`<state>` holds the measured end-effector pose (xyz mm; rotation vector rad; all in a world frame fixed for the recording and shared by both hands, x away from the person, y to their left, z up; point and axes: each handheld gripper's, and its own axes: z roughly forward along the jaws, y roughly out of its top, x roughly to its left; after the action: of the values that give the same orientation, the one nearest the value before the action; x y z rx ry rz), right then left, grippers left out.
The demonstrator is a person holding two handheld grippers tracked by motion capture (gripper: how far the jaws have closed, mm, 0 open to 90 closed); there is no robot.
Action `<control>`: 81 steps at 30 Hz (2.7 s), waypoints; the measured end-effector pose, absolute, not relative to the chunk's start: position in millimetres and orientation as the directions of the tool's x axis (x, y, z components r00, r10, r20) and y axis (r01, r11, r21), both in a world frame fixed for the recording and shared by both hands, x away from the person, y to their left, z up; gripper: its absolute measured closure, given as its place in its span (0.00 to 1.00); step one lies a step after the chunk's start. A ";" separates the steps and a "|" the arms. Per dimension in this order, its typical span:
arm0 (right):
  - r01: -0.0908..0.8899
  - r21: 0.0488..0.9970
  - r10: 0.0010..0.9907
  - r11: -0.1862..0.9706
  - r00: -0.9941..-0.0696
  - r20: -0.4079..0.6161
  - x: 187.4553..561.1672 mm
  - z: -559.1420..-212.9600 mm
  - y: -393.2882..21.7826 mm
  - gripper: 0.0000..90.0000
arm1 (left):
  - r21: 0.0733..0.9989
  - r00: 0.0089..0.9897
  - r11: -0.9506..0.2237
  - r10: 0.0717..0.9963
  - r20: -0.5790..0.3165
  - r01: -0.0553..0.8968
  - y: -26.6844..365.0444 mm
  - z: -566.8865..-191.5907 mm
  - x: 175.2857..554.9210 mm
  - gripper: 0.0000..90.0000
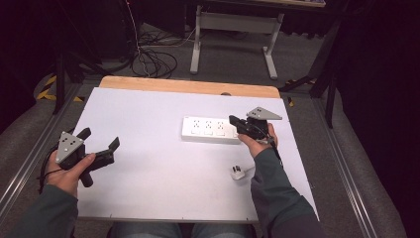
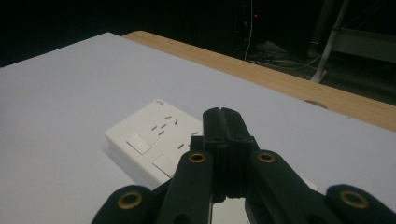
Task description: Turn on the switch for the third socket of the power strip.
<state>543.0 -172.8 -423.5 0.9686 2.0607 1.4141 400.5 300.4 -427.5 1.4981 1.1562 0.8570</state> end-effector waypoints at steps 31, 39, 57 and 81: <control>0.281 0.945 0.763 0.169 -0.645 0.055 517.6 -419.3 -195.4 1.00 | 0.971 0.285 -0.024 0.957 -0.047 0.238 300.4 -427.3 400.3 0.04; 0.271 0.951 0.758 0.149 -0.648 0.066 513.3 -418.9 -198.1 1.00 | 0.973 0.291 -0.027 0.956 -0.042 0.227 300.2 -427.1 400.2 0.04; 0.265 0.957 0.757 0.116 -0.648 0.088 502.9 -417.9 -205.4 1.00 | 0.972 0.291 -0.019 0.955 -0.051 0.234 299.9 -427.4 401.4 0.04; 0.300 0.950 0.762 0.081 -0.634 0.135 498.2 -421.4 -212.4 0.72 | 0.972 0.291 -0.020 0.956 -0.050 0.233 300.2 -427.4 401.9 0.04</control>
<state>498.2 -212.4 -421.4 1.0478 1.9693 1.5728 401.9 300.2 -427.4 1.4938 1.1533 0.8518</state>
